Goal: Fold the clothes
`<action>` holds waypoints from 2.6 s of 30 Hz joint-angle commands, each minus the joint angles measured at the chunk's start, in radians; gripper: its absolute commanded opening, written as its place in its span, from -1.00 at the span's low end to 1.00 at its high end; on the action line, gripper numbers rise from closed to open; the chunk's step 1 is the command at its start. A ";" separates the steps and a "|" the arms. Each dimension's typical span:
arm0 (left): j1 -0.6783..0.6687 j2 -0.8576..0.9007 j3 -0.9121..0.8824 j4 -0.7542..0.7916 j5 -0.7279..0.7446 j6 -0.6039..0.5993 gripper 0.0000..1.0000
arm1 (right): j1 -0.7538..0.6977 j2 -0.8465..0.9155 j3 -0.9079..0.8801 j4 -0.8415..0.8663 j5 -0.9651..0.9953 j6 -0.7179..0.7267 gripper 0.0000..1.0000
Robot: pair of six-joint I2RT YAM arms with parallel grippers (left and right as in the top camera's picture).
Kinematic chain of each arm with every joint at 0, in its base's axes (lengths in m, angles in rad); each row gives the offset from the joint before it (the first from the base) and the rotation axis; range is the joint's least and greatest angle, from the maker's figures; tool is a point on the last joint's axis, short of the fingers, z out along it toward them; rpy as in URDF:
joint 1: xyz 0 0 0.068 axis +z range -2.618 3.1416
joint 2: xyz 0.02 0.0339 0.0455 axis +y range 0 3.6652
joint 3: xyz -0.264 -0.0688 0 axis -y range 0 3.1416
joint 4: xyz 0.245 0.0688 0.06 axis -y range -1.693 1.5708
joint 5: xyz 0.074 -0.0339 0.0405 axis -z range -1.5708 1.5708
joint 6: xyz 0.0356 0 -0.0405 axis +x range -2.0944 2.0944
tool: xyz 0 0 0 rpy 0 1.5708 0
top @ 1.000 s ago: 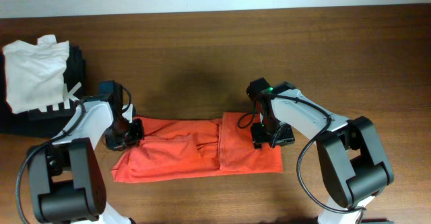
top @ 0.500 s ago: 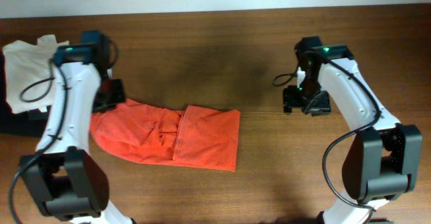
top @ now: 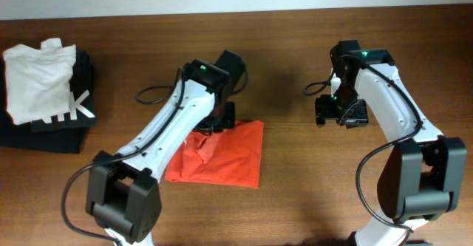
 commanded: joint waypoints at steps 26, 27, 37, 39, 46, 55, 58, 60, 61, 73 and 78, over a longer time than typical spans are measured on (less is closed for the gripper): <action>0.238 0.006 0.157 0.043 0.236 0.121 -0.14 | 0.008 -0.015 -0.009 0.008 -0.377 -0.222 0.53; 0.301 0.008 0.153 0.043 0.236 0.127 -0.12 | 0.023 -0.015 -0.009 0.012 -0.477 -0.246 0.53; 0.489 0.190 0.084 0.059 0.245 0.241 -0.03 | 0.410 0.019 -0.009 0.311 -0.500 -0.191 0.59; 0.476 0.246 0.084 0.058 0.248 0.241 -0.03 | 0.455 0.053 -0.009 0.336 -0.489 -0.191 0.59; 0.431 0.294 0.068 0.071 0.262 0.248 -0.02 | 0.546 0.126 -0.009 0.395 -0.467 -0.192 0.57; 0.415 0.294 -0.053 0.150 0.262 0.247 0.04 | 0.561 0.127 -0.050 0.383 -0.423 -0.195 -0.77; 0.408 0.294 -0.058 0.153 0.262 0.247 0.04 | 0.558 0.127 -0.082 0.313 -0.249 -0.123 -0.92; 0.407 0.294 -0.058 0.154 0.262 0.247 0.04 | 0.558 0.127 -0.083 0.242 -0.023 0.039 -0.89; 0.407 0.294 -0.058 0.154 0.262 0.247 0.04 | 0.558 0.127 -0.083 0.211 0.052 0.101 -0.56; 0.407 0.294 -0.058 0.168 0.262 0.247 0.04 | 0.561 0.005 0.054 0.298 -0.303 -0.013 0.08; 0.407 0.294 -0.058 0.168 0.262 0.247 0.05 | 0.576 0.112 0.048 0.318 -0.330 -0.012 0.14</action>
